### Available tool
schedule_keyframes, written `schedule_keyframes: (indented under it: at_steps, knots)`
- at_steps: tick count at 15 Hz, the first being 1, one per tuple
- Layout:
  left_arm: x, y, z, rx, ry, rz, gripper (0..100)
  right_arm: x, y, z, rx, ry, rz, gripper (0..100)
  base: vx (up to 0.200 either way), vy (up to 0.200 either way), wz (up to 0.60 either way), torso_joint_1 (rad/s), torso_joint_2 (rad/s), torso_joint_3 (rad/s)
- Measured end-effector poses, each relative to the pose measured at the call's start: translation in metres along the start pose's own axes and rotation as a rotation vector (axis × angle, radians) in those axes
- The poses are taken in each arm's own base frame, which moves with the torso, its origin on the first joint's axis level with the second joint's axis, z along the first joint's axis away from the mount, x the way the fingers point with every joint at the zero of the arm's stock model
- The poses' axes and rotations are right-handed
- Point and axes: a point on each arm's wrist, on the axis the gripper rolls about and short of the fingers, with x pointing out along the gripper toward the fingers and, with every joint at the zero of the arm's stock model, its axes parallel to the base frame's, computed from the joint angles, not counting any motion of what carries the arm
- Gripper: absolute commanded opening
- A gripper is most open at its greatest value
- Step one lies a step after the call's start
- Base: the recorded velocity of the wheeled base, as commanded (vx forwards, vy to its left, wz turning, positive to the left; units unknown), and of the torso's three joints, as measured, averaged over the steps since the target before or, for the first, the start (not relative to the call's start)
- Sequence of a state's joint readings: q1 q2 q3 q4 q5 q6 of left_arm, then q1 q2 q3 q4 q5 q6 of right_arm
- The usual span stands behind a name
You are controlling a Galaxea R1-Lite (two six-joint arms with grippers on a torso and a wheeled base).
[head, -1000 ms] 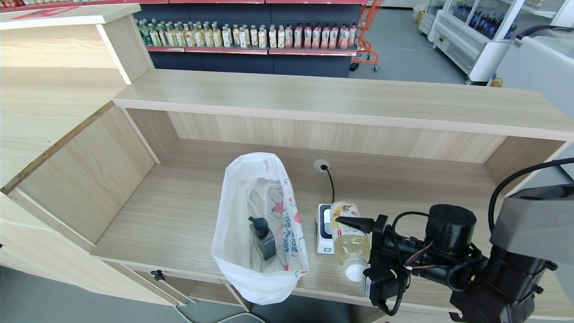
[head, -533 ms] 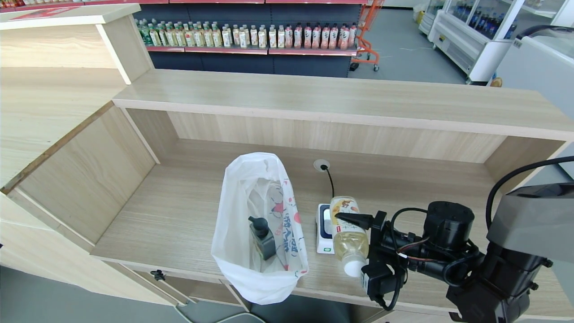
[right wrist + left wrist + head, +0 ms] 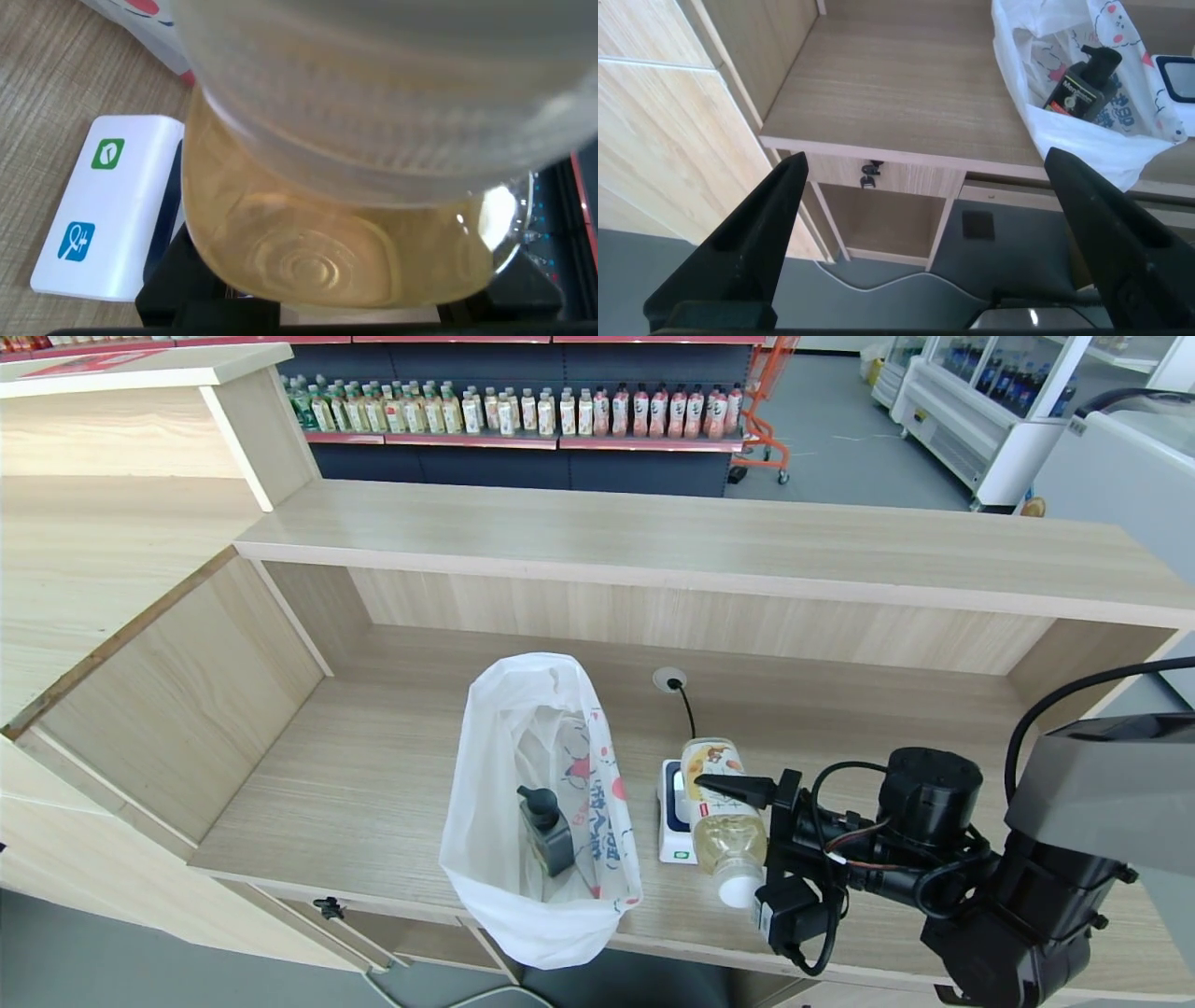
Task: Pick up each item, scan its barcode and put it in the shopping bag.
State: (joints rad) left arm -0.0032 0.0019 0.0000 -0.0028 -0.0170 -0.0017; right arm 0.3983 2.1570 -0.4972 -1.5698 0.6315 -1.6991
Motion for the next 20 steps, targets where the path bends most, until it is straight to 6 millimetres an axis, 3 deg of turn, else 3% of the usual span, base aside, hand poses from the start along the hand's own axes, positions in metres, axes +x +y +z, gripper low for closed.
schedule_keyframes:
  at_steps: [20]
  knots:
    - [0.0000, 0.0000, 0.0000, -0.001, 0.000, 0.000, 100, 0.0022, 0.0066, -0.0067, -0.010, -0.020, 0.003, 0, 0.000, 0.000, 0.00, 0.000, 0.00, 0.000]
